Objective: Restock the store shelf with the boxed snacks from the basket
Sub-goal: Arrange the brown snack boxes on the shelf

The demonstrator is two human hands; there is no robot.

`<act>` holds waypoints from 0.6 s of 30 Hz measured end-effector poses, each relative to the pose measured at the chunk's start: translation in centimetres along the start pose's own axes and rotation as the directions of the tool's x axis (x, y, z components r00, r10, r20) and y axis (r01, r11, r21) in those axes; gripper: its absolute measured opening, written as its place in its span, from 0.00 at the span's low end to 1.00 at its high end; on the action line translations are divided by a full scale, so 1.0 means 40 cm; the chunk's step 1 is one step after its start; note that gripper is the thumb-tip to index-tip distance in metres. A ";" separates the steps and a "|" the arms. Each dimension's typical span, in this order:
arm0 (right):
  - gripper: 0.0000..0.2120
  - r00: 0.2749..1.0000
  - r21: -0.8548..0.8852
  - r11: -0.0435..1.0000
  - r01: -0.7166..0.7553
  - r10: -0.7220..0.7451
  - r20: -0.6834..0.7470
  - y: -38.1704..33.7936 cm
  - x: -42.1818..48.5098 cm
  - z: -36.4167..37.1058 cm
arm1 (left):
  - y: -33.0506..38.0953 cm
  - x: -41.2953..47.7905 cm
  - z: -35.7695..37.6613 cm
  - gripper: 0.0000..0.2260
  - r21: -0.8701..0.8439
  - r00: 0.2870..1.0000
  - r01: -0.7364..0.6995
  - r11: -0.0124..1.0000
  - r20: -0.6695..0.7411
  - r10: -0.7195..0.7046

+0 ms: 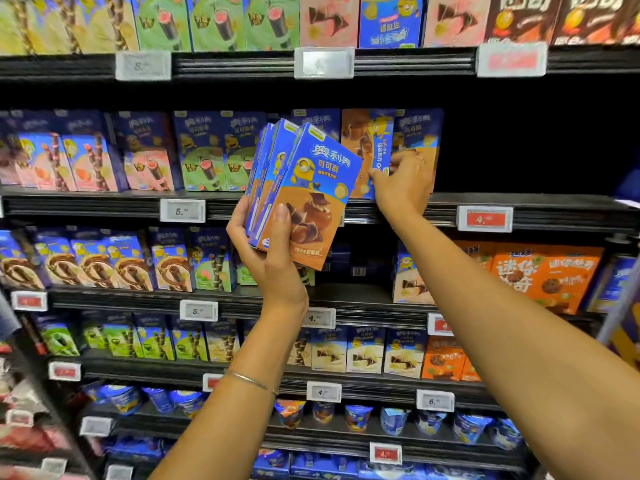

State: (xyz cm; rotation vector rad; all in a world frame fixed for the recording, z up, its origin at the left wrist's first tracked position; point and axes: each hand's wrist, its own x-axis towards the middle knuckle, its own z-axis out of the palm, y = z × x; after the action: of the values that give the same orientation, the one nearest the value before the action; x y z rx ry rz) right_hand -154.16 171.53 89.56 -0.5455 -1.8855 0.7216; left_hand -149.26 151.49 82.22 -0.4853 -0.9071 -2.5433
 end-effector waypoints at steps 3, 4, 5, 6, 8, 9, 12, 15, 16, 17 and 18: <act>0.16 1.000 -0.017 1.000 0.005 -0.005 -0.006 -0.005 -0.001 0.007 | -0.002 0.003 0.001 0.31 -0.007 1.000 0.021 1.000 0.000 -0.021; 0.16 1.000 -0.028 1.000 0.006 -0.006 -0.007 -0.006 -0.001 0.010 | -0.003 0.005 0.002 0.31 -0.009 1.000 0.028 1.000 -0.002 -0.028; 0.16 1.000 -0.041 0.999 0.009 -0.010 -0.009 -0.007 0.000 0.012 | -0.003 0.007 0.004 0.32 -0.012 0.999 0.035 0.999 -0.004 -0.035; 0.17 1.000 -0.051 0.999 0.014 -0.015 -0.014 -0.008 0.001 0.013 | -0.003 0.008 0.006 0.32 -0.015 0.999 0.042 0.999 -0.005 -0.042; 0.17 0.999 -0.058 0.998 0.030 -0.031 -0.016 -0.005 0.002 0.015 | -0.003 0.009 0.012 0.31 -0.017 0.999 0.047 0.999 -0.011 -0.047; 0.18 0.999 -0.051 0.998 0.038 -0.038 -0.011 -0.001 0.001 0.016 | -0.004 0.009 0.013 0.30 -0.014 0.999 0.049 0.999 -0.017 -0.050; 0.20 0.998 0.020 0.998 0.053 -0.052 -0.025 0.009 -0.011 0.006 | -0.008 0.006 0.016 0.29 -0.014 0.997 0.073 0.997 -0.023 -0.073; 0.19 0.962 -0.042 0.995 0.092 -0.100 -0.253 0.025 -0.022 -0.027 | -0.015 0.008 0.015 0.28 -0.010 0.995 0.093 0.996 -0.025 -0.093; 0.21 0.932 -0.111 0.991 0.079 -0.113 -0.344 0.032 -0.015 -0.043 | -0.017 0.007 0.017 0.30 -0.012 0.995 0.096 0.995 -0.024 -0.097; 0.24 0.911 -0.167 0.985 0.047 -0.111 -0.397 0.042 -0.002 -0.059 | -0.018 0.006 0.019 0.31 -0.016 0.995 0.099 0.995 -0.020 -0.099; 0.28 0.918 -0.201 0.980 0.007 -0.085 -0.386 0.052 0.016 -0.075 | -0.018 0.005 0.022 0.33 -0.019 0.995 0.101 0.995 -0.017 -0.101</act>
State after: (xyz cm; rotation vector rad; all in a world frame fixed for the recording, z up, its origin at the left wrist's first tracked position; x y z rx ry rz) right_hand -151.56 174.18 89.49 -0.7113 -1.5897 0.3603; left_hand -149.61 152.54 82.59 -0.4322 -0.9246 -2.6445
